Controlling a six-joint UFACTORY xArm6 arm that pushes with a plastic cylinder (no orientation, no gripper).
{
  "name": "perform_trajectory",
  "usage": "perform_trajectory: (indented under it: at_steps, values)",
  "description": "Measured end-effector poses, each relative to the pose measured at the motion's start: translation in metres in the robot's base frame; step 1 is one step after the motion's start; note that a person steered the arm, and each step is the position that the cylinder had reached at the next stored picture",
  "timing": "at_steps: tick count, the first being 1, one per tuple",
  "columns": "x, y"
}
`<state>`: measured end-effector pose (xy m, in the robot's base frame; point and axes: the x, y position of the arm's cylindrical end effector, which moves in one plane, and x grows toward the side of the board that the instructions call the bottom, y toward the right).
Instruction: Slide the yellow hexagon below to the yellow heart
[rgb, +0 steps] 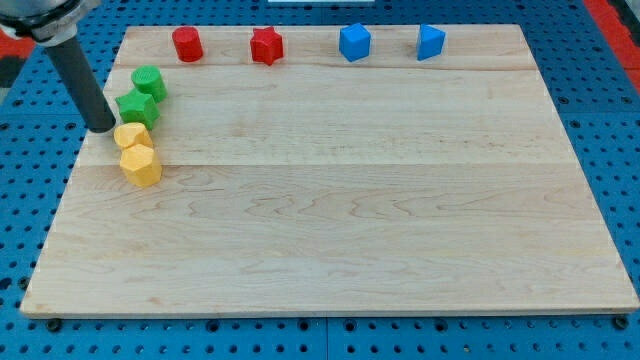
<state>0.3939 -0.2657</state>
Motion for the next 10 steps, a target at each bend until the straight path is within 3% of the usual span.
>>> perform_trajectory:
  at_steps: [3,4,6,7,8,10]
  values:
    - [0.115,-0.013]
    - [0.148,0.01]
    - [0.115,0.073]
    - [0.079,0.113]
    - [0.041,0.107]
    - [0.039,0.055]
